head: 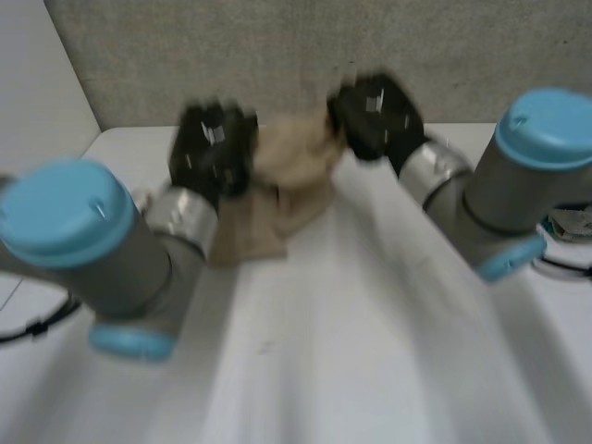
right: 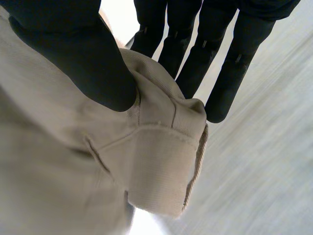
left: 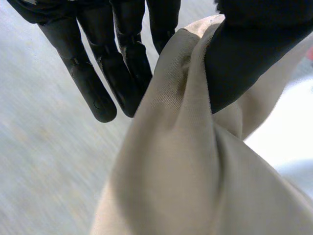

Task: Fold the laundry.

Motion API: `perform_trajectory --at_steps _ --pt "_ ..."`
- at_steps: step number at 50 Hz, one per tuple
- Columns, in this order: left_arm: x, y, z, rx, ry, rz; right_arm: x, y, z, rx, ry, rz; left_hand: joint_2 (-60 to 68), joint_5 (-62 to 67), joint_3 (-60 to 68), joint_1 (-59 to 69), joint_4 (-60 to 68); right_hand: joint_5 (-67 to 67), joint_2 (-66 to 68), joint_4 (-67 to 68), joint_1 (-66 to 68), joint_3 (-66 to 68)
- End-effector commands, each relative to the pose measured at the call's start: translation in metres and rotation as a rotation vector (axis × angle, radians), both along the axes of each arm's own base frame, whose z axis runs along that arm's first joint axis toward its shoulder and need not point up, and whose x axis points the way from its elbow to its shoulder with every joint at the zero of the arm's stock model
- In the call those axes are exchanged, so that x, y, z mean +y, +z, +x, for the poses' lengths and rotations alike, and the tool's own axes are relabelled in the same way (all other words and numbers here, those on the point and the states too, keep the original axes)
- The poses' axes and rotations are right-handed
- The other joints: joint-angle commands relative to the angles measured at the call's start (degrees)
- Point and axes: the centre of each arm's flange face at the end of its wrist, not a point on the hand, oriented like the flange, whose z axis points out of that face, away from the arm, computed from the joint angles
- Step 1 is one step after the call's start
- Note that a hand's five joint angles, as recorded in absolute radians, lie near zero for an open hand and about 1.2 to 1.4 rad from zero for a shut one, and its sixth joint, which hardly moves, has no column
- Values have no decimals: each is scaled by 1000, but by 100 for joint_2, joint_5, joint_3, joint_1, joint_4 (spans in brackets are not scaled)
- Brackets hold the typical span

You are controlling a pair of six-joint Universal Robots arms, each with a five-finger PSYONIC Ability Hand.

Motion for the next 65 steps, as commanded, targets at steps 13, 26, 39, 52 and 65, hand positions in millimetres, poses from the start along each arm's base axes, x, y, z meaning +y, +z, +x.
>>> perform_trajectory --at_steps 13,26,39,52,65 --pt "74 -5 56 -230 67 334 57 -74 -51 382 -47 248 -5252 -5306 -5306 -5252 -5288 1389 1354 1121 1617 1221" --pt "15 12 71 -125 -66 431 69 -70 -52 361 -22 227 -4912 -4966 -4966 -4912 -4948 1389 1354 1121 1617 1221" --pt "-48 -28 41 -278 -278 417 70 -72 -54 370 -28 228 -4424 -4478 -4478 -4424 -4460 1389 1354 1121 1617 1221" --pt "-40 -43 34 -373 -335 531 52 -67 -51 359 -50 199 1748 1694 1694 1748 1712 1389 1354 1121 1617 1221" --pt "-4 123 60 16 -43 47 46 75 -50 118 -122 -43 1748 1694 1694 1748 1712 1389 1354 1121 1617 1221"
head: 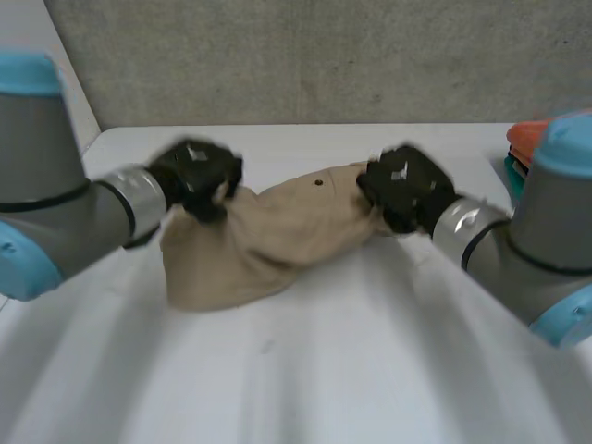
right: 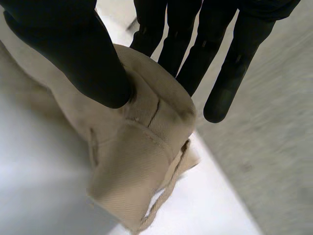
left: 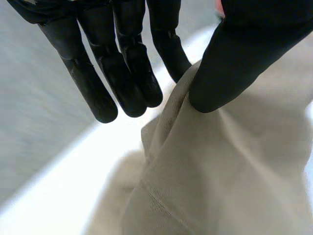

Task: Fold the laundry.

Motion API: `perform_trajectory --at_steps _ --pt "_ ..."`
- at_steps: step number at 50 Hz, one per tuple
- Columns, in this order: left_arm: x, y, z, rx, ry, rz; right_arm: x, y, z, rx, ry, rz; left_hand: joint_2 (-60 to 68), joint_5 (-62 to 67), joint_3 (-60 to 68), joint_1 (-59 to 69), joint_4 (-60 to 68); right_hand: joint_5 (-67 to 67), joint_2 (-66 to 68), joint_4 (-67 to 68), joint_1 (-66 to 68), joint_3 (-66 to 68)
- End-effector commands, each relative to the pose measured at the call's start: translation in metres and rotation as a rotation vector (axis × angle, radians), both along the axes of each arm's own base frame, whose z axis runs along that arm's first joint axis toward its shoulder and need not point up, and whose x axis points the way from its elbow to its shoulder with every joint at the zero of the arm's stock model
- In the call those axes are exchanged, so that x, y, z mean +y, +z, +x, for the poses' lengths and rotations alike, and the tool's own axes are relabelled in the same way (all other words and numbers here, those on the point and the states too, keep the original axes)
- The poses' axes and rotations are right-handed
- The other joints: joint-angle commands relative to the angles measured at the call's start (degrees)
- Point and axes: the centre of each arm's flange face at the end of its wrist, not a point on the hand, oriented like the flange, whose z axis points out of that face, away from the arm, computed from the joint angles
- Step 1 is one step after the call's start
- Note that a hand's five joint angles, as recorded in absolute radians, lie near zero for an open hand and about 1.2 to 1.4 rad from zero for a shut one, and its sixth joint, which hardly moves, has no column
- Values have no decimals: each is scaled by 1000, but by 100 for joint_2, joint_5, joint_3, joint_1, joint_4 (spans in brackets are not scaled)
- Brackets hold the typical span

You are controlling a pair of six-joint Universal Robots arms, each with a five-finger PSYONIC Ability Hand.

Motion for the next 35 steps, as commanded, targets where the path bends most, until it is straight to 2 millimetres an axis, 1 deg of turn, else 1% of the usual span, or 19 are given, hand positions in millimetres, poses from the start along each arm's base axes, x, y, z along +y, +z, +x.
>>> perform_trajectory --at_steps 1,2,4,5,8,9,13,17,18,21,22,25,26,29,30,32,33,34,35 --pt "37 111 23 257 148 -325 8 113 -7 -206 -29 -216 1163 1384 1197 1389 1135 1389 1354 1121 1617 1191" --pt "50 132 28 291 161 -389 10 124 -8 -229 -29 -238 1163 1384 1197 1389 1135 1389 1354 1121 1617 1191" --pt "64 153 35 321 178 -448 16 149 -12 -280 -25 -288 1163 1384 1197 1389 1135 1389 1354 1121 1617 1191" --pt "77 171 41 345 195 -500 23 171 -15 -329 -21 -332 1163 1384 1197 1389 1135 1389 1354 1121 1617 1191" --pt "96 198 50 376 219 -580 31 201 -21 -400 -9 -393 1163 1384 1197 1389 1135 1389 1354 1121 1617 1191" --pt "108 214 56 402 232 -627 36 219 -26 -445 -2 -429 1163 1384 1197 1389 1135 1389 1354 1121 1617 1191" --pt "131 241 64 447 244 -704 38 244 -31 -521 24 -468 1163 1384 1197 1389 1135 1389 1354 1121 1617 1191" --pt "134 251 61 449 232 -738 26 245 -31 -544 39 -448 1163 1384 1197 1389 1135 1389 1354 1121 1617 1191" --pt "131 250 58 441 229 -736 24 243 -30 -545 41 -440 1163 1384 1197 1389 1135 1389 1354 1121 1617 1191" --pt "110 237 45 386 225 -709 14 231 -22 -536 45 -405 1163 1384 1197 1389 1135 1389 1354 1121 1617 1191" --pt "97 227 38 360 225 -688 6 222 -19 -528 38 -381 1163 1384 1197 1389 1135 1389 1354 1121 1617 1191" --pt "72 206 26 308 228 -641 -6 204 -13 -513 24 -332 1163 1384 1197 1389 1135 1389 1354 1121 1617 1191" --pt "54 190 17 279 226 -610 -14 189 -7 -503 19 -296 1163 1384 1197 1389 1135 1389 1354 1121 1617 1191" --pt "25 165 5 246 226 -573 -32 162 1 -482 -8 -238 1163 1384 1197 1389 1135 1389 1354 1121 1617 1191" --pt "4 146 -3 230 224 -556 -44 141 6 -471 -34 -202 1163 1384 1197 1389 1135 1389 1354 1121 1617 1191" --pt "-16 124 -12 213 220 -535 -56 121 9 -458 -64 -175 1163 1384 1197 1389 1135 1389 1354 1121 1617 1191" --pt "-26 114 -15 205 218 -528 -67 100 14 -447 -93 -152 1163 1384 1197 1389 1135 1389 1354 1121 1617 1191" --pt "-44 90 -24 185 212 -509 -71 90 17 -441 -106 -145 1163 1384 1197 1389 1135 1389 1354 1121 1617 1191" --pt "-53 78 -27 174 211 -502 -77 78 19 -434 -122 -138 1163 1384 1197 1389 1135 1389 1354 1121 1617 1191"
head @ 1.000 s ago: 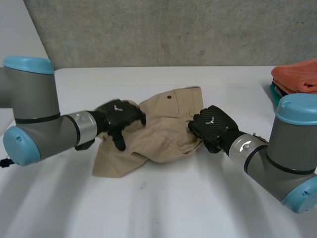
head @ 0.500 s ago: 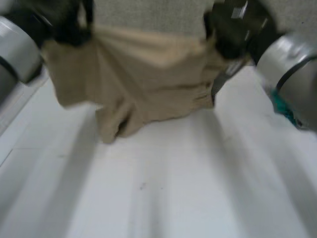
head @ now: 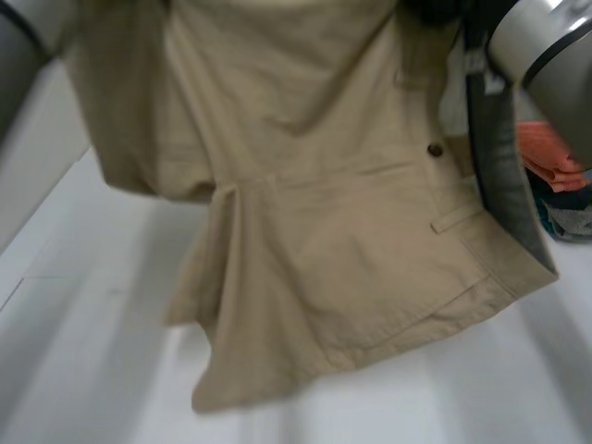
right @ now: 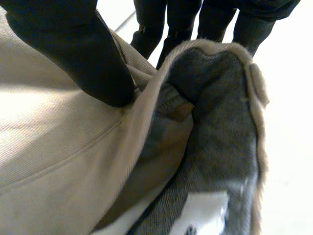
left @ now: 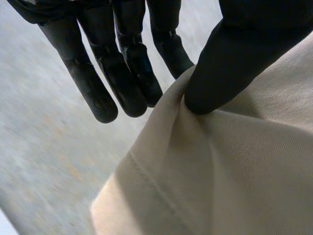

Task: Fold the laundry.

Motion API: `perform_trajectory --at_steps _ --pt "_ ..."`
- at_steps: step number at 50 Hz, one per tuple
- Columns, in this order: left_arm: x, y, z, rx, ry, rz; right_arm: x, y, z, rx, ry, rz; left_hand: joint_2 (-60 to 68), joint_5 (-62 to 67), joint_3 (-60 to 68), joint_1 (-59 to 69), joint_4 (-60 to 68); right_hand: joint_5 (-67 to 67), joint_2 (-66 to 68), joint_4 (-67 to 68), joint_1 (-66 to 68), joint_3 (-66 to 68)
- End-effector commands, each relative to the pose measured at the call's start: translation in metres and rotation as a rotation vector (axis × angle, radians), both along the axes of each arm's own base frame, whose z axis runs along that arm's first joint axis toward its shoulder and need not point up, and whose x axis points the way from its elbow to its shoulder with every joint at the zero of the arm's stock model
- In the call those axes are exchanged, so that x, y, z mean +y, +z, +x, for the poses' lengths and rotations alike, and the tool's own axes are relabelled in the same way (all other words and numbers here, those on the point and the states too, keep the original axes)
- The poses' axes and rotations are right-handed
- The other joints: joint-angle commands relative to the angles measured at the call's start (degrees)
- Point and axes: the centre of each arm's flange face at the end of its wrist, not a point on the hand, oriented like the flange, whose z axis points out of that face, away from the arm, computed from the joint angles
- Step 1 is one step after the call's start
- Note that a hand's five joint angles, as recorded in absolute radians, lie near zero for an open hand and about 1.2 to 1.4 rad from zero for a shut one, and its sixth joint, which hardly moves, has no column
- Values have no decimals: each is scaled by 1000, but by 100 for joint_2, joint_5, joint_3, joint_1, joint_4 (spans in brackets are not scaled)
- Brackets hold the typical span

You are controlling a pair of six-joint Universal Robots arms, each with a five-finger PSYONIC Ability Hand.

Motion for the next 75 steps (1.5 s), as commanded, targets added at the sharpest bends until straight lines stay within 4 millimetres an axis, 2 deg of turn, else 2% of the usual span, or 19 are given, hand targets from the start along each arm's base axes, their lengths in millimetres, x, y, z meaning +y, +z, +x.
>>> perform_trajectory --at_steps 1,3,5,6,7,9,10,13,21,25,26,31,35,39,47,61,69,70,75 --pt "-88 -104 -37 -82 -1 101 -48 -93 20 42 -99 131 1135 1310 1161 1389 1129 1241 1277 1121 1617 1191" --pt "-111 -141 -46 -109 1 120 -65 -122 25 39 -151 132 1135 1310 1161 1389 1129 1241 1277 1121 1617 1191" --pt "-124 -163 -50 -117 4 131 -76 -139 28 36 -192 122 1135 1310 1161 1389 1129 -1504 -1468 -1624 -1128 -1554" --pt "-137 -183 -51 -123 20 142 -86 -152 32 35 -235 103 1135 1310 1161 1389 1129 -4550 -4515 -4671 -4174 -4600" --pt "-143 -192 -51 -123 27 146 -90 -158 33 40 -256 94 321 496 347 575 315 -5647 -5611 -5767 -5271 -5696" --pt "-153 -206 -51 -125 48 151 -98 -169 34 59 -296 82 -2614 -2439 -2588 -2360 -2620 -5759 -5723 -5879 -5383 -5809" --pt "-158 -211 -52 -114 68 145 -103 -175 35 82 -322 73 -5865 -5690 -5839 -5611 -5871 -5759 -5723 -5879 -5383 -5809" --pt "-157 -206 -51 -91 99 146 -106 -175 34 118 -328 76 -5865 -5690 -5839 -5611 -5871 -5759 -5723 -5879 -5383 -5809" --pt "-103 -153 -45 -70 93 148 -81 -147 18 247 -218 177 -5865 -5690 -5839 -5611 -5871 -5759 -5723 -5879 -5383 -5809" --pt "-56 -133 -36 -98 71 179 -54 -130 0 366 -151 220 -5865 -5690 -5839 -5611 -5871 -5759 -5723 -5879 -5383 -5809" --pt "-33 -129 -30 -120 58 218 -42 -126 -9 423 -119 230 -5865 -5690 -5839 -5611 -5871 -5759 -5723 -5879 -5383 -5809" --pt "53 -146 -8 -236 -23 467 -6 -128 -43 625 -41 272 -4973 -4797 -4946 -4718 -4978 -4700 -4665 -4820 -4324 -4750" --pt "106 -174 10 -289 -81 701 15 -143 -66 761 21 317 -4417 -4242 -4391 -4163 -4423 -4279 -4244 -4399 -3903 -4329" --pt "138 -206 25 -289 -90 925 29 -164 -82 875 123 328 -4330 -4155 -4304 -4076 -4336 -3824 -3789 -3945 -3448 -3874" --pt "160 -247 32 -252 -73 1079 33 -208 -88 896 288 353 -4868 -4693 -4842 -4614 -4874 -3119 -3084 -3239 -2743 -3169" --pt "162 -273 28 -286 -38 979 17 -257 -85 810 289 308 -4784 -4609 -4758 -4530 -4790 -3135 -3099 -3255 -2759 -3185" --pt "161 -280 24 -339 -36 930 12 -264 -82 753 253 296 -4415 -4240 -4389 -4161 -4421 -1372 -1336 -1492 -996 -1421" --pt "161 -282 23 -348 -39 922 12 -265 -81 748 253 299 -4165 -3989 -4139 -3910 -4171 -386 -350 -506 -10 -436" --pt "160 -286 16 -359 -58 871 12 -263 -80 739 254 302 -2836 -2660 -2810 -2581 -2842 1241 1277 1121 1617 1191"
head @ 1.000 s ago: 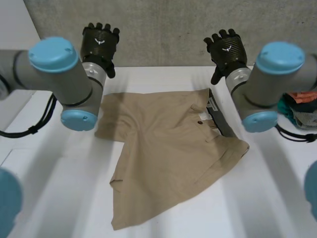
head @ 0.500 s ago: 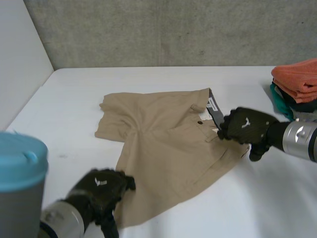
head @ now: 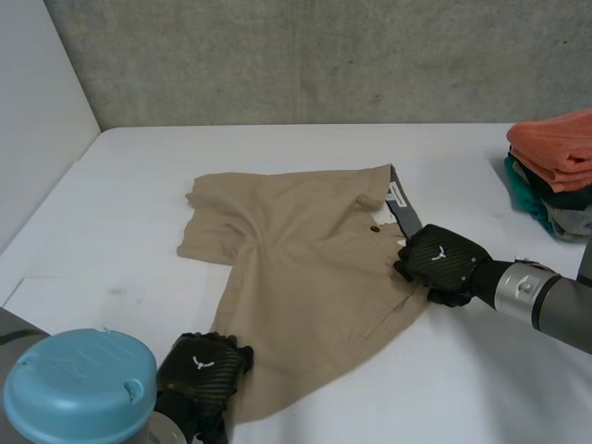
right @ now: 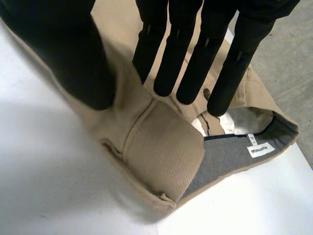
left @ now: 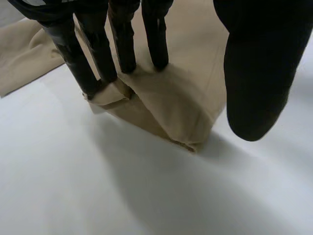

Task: Fold the laundry.

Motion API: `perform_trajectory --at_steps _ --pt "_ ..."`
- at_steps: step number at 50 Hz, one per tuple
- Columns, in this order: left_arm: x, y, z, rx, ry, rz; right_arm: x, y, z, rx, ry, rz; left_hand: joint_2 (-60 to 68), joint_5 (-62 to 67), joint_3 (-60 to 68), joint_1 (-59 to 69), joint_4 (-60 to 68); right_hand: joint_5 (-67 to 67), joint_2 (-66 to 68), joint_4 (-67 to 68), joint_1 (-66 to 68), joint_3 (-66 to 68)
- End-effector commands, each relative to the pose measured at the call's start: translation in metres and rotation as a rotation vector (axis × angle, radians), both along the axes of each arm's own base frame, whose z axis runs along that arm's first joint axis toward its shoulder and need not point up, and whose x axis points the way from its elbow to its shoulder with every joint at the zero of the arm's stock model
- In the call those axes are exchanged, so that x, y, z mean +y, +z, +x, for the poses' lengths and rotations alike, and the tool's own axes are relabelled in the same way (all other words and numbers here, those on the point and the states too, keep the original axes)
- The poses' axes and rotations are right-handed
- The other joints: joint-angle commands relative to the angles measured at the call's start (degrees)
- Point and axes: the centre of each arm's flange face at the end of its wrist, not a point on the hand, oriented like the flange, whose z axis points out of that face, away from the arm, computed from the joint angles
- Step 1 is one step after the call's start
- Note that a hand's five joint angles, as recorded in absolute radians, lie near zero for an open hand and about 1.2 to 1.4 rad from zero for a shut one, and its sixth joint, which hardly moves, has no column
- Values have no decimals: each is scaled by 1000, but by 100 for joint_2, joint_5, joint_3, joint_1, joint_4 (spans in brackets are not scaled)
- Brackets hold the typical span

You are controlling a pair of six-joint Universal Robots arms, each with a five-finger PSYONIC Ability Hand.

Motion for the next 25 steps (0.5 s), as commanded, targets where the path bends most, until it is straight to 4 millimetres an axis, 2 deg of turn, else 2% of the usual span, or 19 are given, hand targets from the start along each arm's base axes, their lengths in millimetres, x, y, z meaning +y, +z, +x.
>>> perform_trajectory --at_steps 1,2,3,7,8,14,17,21,23,25 --pt "-2 -7 -9 -7 -39 -60 0 2 2 -16 -7 11 1914 1887 1927 1851 1909 2452 2298 2368 2595 2336" --pt "-3 -9 -10 -7 -42 -69 0 2 3 -17 -9 12 2216 2190 2229 2153 2211 2452 2298 2368 2595 2336" --pt "-5 -12 -12 -13 -45 -87 0 3 3 -21 -12 16 3152 3125 3164 3089 3147 2452 2298 2368 2595 2336" --pt "-10 -16 -18 -35 -52 -150 2 7 3 -26 -25 24 5357 5330 5369 5294 5351 2452 2298 2368 2595 2336" --pt "-12 -16 -18 -43 -51 -165 2 8 3 -26 -28 27 5630 5603 5642 5566 5624 2452 2298 2368 2595 2336" --pt "-22 -9 -20 -73 -24 -273 14 22 3 -21 -33 75 5632 5606 5645 5569 5627 2452 2298 2368 2595 2336" --pt "-26 6 -21 -29 -9 -315 21 36 4 -17 -40 100 5632 5606 5645 5569 5627 2452 2298 2368 2595 2336" --pt "-36 38 -16 48 33 -382 28 52 4 -20 -67 113 5632 5606 5645 5569 5627 2452 2298 2368 2595 2336" --pt "-38 50 -13 76 31 -394 31 56 6 -30 -81 123 5632 5606 5645 5569 5627 2452 2298 2368 2595 2336" --pt "-33 53 -12 82 8 -379 34 53 8 -28 -87 136 5632 5606 5645 5569 5627 2452 2298 2368 2595 2336"
